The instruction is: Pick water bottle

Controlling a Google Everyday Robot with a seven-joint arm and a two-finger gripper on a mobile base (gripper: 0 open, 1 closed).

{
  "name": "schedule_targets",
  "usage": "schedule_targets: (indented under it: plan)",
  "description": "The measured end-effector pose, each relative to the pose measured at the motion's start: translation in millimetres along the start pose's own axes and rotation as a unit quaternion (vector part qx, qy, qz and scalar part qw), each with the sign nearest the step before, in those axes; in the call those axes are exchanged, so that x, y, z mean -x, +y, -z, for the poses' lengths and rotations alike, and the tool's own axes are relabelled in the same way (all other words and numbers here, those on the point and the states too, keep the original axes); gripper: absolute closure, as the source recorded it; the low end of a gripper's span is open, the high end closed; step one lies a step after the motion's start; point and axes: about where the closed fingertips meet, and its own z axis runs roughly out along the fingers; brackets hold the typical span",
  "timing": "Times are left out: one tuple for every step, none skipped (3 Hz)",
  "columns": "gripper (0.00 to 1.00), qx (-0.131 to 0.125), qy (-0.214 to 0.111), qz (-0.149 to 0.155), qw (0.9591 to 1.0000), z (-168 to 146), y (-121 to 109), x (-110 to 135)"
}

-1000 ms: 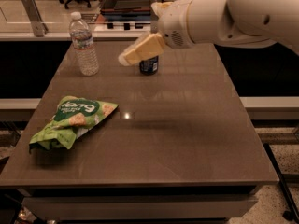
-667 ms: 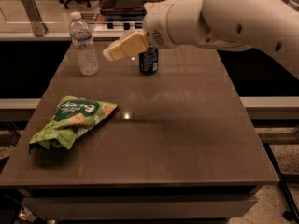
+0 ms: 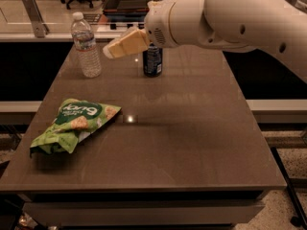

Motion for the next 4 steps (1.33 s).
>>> schedule_targets:
  plan:
    - [0.00, -0.003, 0.008, -0.015, 0.9999, -15, -17, -6]
    - [0.00, 0.005, 0.007, -0.031, 0.9995, -49, -32, -15]
    - [0.00, 0.013, -0.005, -0.045, 0.9989, -75, -39, -22]
    - [0.00, 0.034, -0.023, -0.046, 0.9981, -104, -31, -20]
